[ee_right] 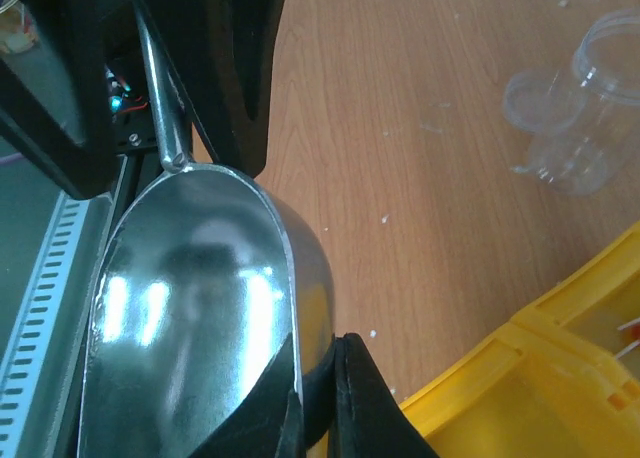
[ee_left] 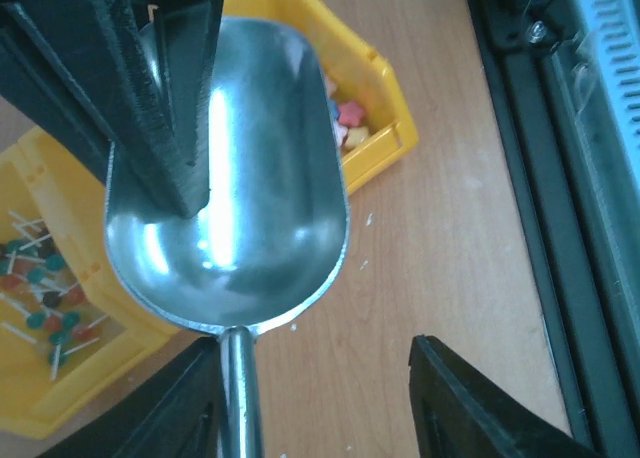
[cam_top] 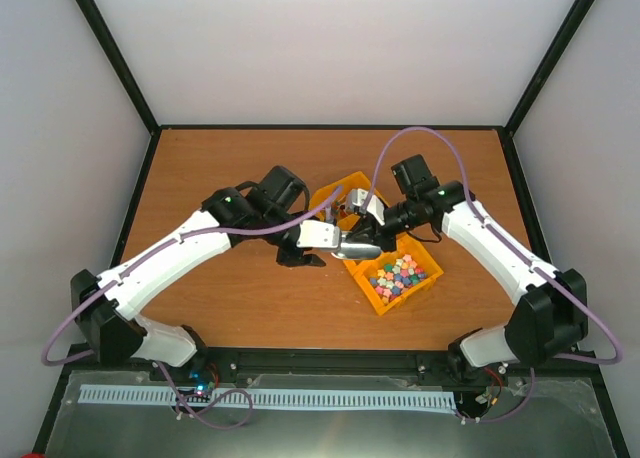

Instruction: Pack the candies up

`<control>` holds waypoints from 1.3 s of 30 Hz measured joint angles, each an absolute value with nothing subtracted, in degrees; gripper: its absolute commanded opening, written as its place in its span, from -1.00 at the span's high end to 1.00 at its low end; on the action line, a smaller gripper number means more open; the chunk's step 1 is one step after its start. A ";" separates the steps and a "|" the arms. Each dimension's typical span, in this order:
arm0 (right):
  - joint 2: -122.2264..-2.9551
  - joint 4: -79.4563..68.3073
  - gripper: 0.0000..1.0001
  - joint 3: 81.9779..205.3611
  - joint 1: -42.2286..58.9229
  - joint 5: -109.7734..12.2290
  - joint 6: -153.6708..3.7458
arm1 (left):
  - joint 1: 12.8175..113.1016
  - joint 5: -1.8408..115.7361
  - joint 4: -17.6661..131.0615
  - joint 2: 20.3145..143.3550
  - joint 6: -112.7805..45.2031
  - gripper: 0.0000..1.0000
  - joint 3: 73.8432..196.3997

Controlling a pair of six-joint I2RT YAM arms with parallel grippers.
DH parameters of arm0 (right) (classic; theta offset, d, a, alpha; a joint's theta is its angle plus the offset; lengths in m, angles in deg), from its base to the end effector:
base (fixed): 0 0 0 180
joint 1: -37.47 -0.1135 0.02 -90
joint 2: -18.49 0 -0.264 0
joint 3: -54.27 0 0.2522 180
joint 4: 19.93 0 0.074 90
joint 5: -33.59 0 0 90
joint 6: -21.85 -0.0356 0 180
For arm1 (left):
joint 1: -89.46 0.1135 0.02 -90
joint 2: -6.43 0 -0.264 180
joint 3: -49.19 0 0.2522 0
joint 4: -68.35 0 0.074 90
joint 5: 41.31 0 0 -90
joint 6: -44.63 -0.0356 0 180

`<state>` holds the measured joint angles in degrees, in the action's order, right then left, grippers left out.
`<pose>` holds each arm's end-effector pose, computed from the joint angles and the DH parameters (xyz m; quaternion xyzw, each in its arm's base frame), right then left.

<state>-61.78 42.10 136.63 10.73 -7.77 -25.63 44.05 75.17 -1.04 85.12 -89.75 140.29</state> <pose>0.2347 0.1482 0.2985 -0.5880 0.6635 0.3615 0.2887 0.1798 -0.2050 0.3378 0.7048 0.6152 -0.2221 0.2746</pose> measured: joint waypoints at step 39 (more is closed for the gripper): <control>-62.87 38.32 0.94 130.91 12.13 0.23 -28.40 | 44.16 73.77 2.89 82.61 -85.75 0.61 137.25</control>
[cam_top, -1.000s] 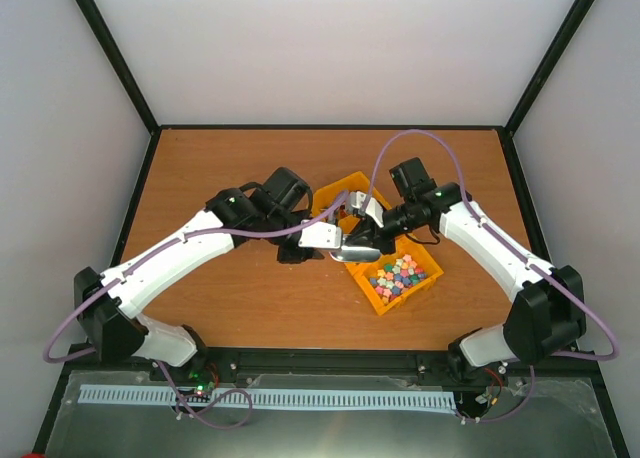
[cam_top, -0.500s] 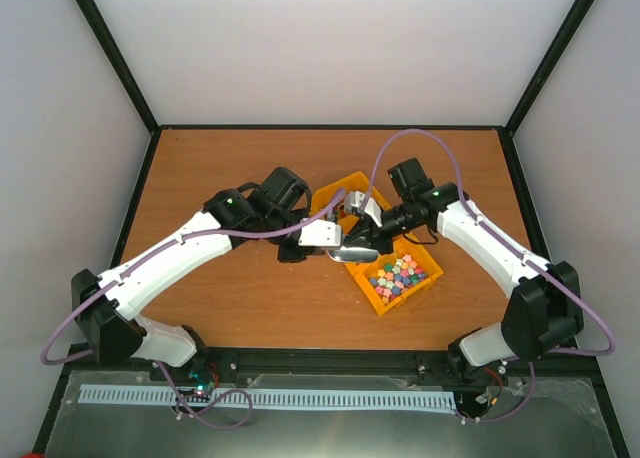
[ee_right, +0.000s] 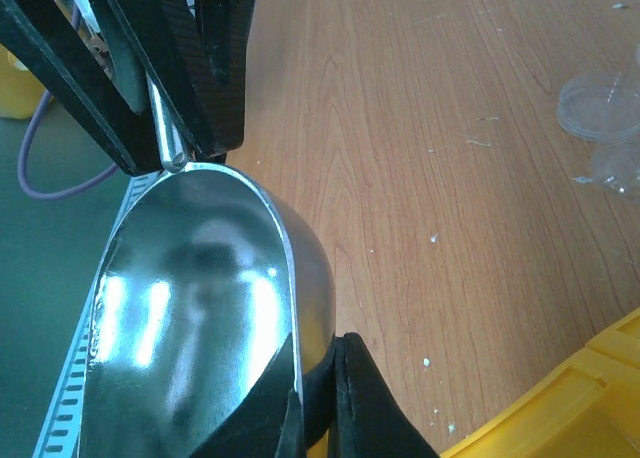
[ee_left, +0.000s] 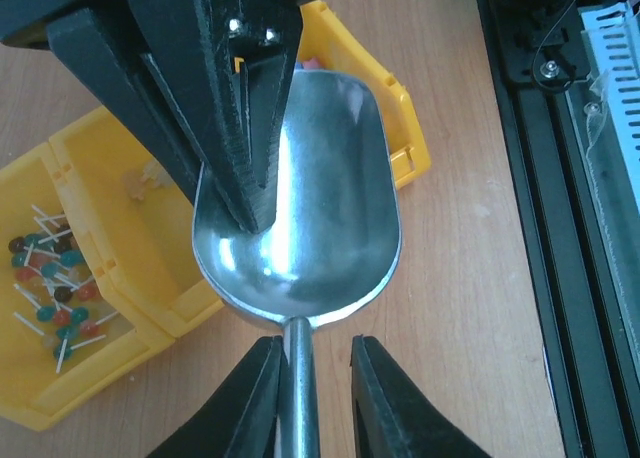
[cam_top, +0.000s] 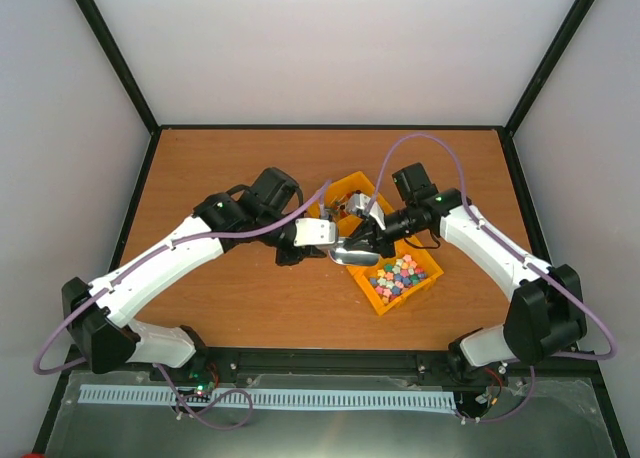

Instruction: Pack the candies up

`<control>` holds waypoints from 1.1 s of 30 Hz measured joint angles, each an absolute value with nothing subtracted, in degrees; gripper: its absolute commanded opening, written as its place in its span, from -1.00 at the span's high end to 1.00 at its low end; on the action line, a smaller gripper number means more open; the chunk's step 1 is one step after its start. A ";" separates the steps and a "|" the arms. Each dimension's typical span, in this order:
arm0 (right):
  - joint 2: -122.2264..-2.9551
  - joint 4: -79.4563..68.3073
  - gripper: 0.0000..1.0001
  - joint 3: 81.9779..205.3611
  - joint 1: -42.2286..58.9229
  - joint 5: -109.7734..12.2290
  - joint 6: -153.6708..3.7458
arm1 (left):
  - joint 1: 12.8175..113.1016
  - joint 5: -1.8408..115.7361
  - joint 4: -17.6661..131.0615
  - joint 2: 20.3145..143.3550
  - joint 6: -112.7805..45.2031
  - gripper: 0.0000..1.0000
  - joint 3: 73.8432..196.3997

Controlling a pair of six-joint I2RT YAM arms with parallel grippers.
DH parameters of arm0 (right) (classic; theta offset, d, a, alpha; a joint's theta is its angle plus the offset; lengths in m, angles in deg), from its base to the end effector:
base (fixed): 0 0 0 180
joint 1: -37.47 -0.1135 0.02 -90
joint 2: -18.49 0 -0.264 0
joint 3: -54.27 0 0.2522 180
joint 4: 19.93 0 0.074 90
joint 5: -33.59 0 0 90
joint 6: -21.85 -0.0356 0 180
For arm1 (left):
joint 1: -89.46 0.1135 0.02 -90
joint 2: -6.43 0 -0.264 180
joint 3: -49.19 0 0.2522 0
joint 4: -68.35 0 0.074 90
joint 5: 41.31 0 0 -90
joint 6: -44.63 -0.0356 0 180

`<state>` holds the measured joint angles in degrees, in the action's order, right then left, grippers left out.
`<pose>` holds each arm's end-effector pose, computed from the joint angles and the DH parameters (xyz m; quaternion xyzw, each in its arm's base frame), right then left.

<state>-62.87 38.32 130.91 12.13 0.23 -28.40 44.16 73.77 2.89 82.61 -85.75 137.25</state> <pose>0.2351 0.1442 0.2704 -0.5539 0.6619 0.4318 0.2620 0.1769 -0.2003 0.3363 0.6802 0.6338 -0.2192 0.2959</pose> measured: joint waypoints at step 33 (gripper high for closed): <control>-66.85 29.86 -0.53 133.16 24.94 -28.05 -42.08 | 50.52 68.74 4.38 83.44 -74.95 0.98 134.68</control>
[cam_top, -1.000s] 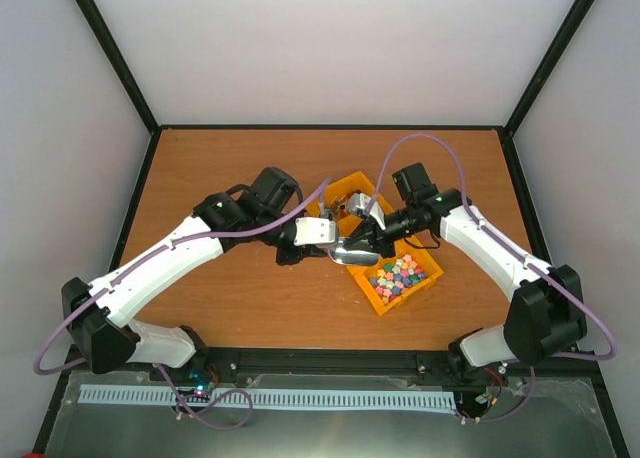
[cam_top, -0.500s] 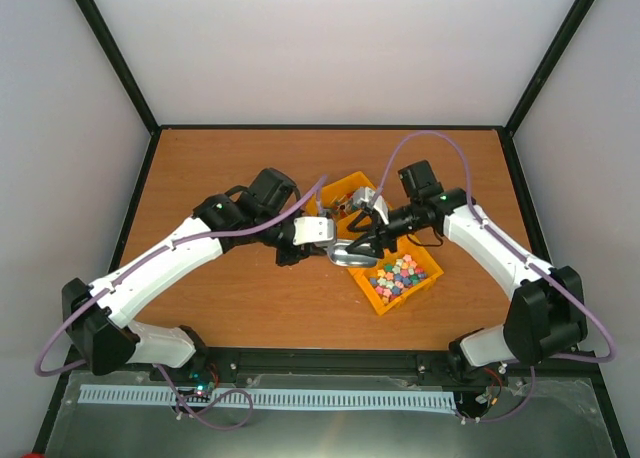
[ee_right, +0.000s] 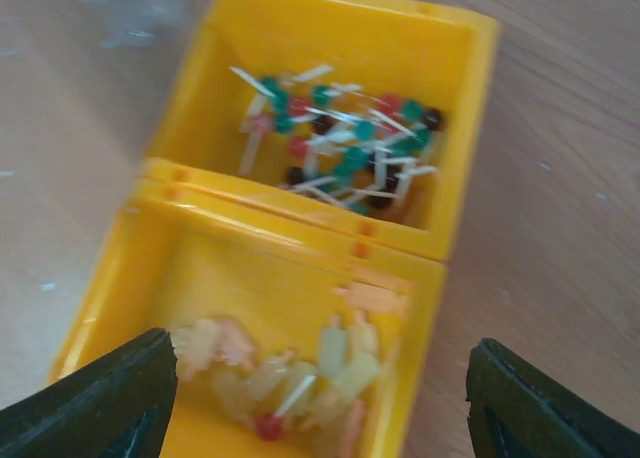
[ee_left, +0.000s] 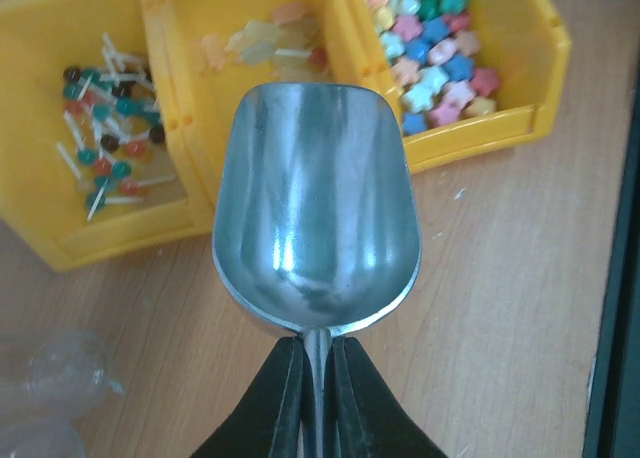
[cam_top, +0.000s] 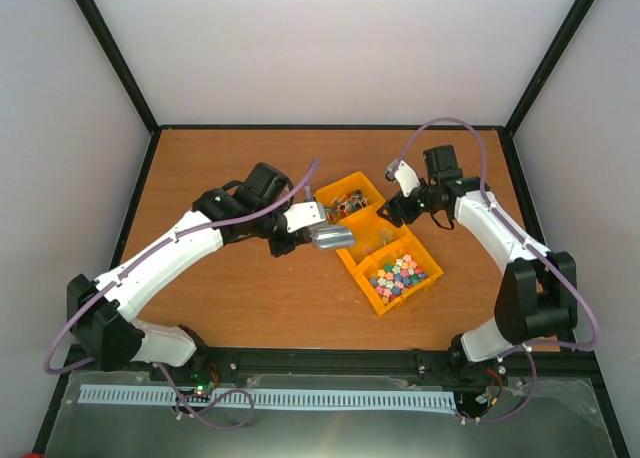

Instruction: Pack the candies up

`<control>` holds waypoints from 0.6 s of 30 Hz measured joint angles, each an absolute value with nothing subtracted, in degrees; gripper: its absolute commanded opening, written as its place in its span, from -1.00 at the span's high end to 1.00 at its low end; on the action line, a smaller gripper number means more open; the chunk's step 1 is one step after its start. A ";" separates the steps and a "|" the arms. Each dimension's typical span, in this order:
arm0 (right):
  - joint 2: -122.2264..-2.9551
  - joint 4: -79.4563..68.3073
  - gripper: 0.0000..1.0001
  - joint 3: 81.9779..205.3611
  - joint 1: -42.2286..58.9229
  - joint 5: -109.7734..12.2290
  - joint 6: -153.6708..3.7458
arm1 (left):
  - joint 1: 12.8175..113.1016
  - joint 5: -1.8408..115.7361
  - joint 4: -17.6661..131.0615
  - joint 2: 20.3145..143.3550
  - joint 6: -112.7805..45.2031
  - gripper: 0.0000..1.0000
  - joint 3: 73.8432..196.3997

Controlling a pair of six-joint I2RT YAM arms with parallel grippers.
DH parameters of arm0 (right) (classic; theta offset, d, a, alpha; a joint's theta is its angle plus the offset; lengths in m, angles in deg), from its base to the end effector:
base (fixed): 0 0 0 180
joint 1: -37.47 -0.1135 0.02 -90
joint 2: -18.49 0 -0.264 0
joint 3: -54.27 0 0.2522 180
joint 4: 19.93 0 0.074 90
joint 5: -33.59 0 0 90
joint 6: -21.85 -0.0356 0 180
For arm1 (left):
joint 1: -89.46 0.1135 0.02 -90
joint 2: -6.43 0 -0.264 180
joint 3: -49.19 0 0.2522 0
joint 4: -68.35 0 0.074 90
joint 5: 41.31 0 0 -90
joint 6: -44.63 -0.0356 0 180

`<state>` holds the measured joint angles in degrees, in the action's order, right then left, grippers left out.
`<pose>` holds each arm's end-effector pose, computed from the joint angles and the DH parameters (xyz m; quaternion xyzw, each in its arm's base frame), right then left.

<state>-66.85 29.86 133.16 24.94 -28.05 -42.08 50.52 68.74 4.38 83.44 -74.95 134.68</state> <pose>0.2967 0.0833 0.2607 -0.3738 0.8521 0.1996 0.3072 0.2031 -0.1798 0.3194 0.5721 0.7482 -0.1895 0.2776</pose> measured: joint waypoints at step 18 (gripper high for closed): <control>-78.39 25.56 0.01 135.02 22.45 -44.84 -49.19 | 50.85 56.57 -8.52 96.95 -71.41 0.99 152.53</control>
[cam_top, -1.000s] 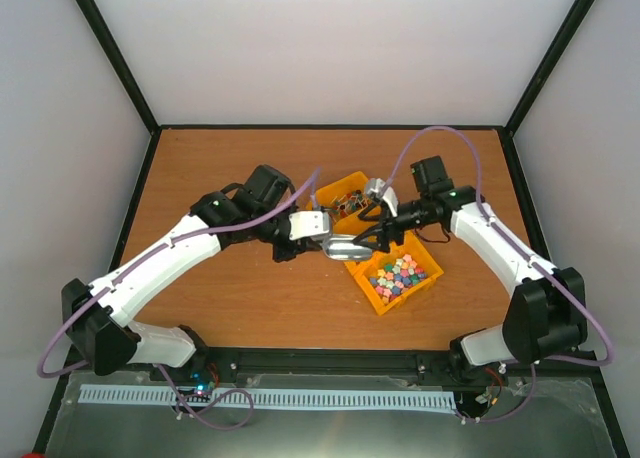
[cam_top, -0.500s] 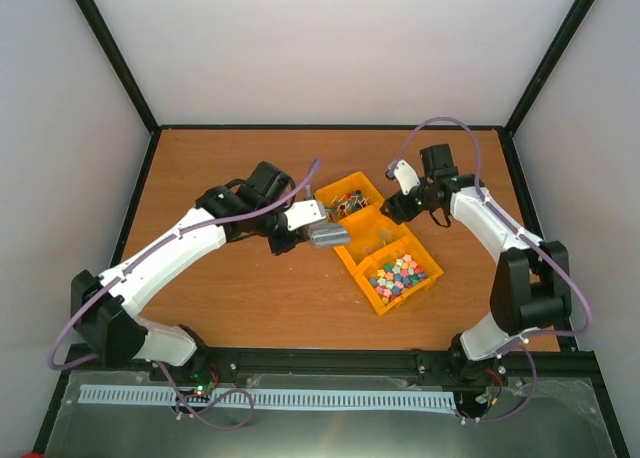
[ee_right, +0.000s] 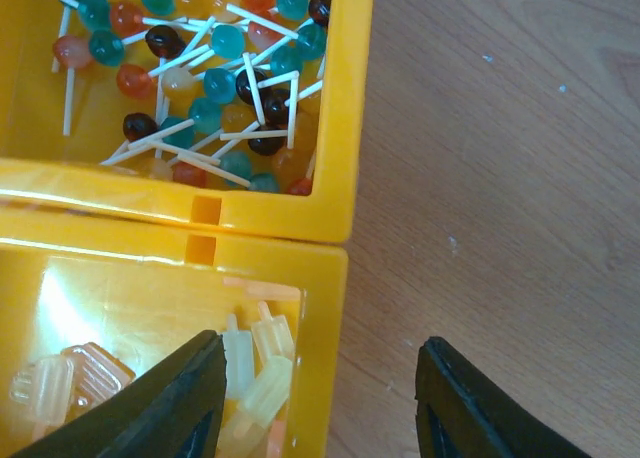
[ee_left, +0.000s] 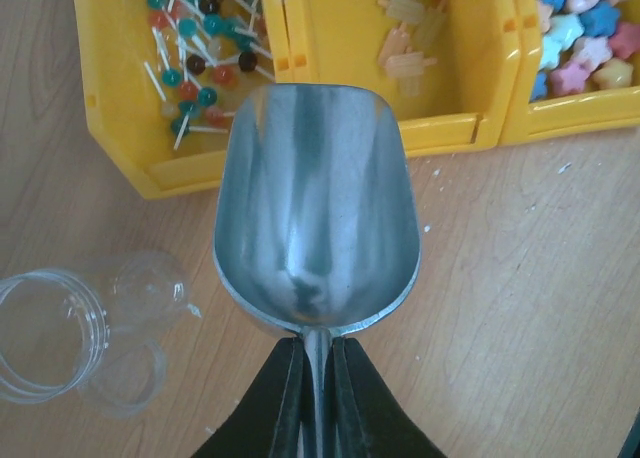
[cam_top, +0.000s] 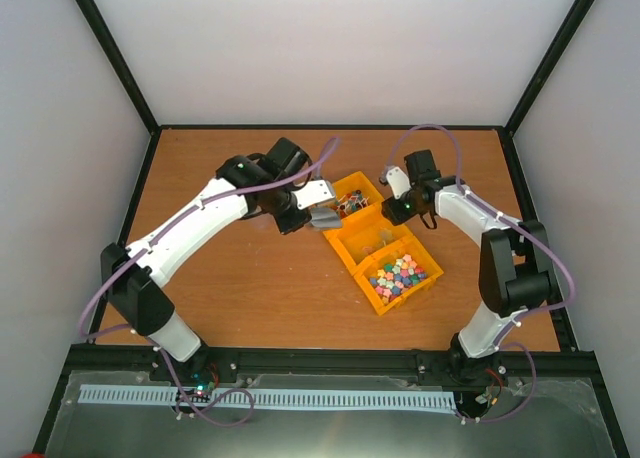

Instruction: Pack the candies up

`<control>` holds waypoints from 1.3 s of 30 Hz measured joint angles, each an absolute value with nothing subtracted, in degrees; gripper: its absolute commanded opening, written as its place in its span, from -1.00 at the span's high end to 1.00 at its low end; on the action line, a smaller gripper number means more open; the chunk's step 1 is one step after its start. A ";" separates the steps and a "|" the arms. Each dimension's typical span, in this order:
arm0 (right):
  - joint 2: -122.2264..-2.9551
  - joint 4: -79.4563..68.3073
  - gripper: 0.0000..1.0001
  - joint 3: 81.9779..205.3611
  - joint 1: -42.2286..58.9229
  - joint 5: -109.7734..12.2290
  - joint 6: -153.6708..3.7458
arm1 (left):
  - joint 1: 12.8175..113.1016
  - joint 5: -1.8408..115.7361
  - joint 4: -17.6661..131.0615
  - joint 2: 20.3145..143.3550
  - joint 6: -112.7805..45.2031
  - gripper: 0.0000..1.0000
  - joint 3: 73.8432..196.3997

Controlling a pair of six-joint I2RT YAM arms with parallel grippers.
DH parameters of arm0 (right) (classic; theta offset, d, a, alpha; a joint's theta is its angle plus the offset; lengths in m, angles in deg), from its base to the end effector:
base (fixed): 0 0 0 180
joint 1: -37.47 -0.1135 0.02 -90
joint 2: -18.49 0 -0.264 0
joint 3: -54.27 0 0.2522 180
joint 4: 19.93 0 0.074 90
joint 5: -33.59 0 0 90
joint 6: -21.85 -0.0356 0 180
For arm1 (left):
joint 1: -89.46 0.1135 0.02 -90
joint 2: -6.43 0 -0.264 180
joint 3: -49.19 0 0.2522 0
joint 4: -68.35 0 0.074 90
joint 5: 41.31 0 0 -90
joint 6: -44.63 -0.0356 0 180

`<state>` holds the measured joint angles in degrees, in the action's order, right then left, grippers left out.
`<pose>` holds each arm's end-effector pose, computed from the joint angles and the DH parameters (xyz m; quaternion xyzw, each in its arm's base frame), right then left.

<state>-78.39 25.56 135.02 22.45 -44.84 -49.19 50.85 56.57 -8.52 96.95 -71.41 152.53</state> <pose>0.3320 0.0965 0.2097 -0.3055 0.9152 0.0893 0.2471 0.2440 -0.2011 0.3352 0.5329 0.8133 -0.0911 0.2153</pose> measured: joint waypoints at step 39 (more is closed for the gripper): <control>-74.17 17.58 0.94 125.29 16.15 -46.94 -56.82 | 50.85 41.05 -35.75 128.77 -72.22 0.98 187.98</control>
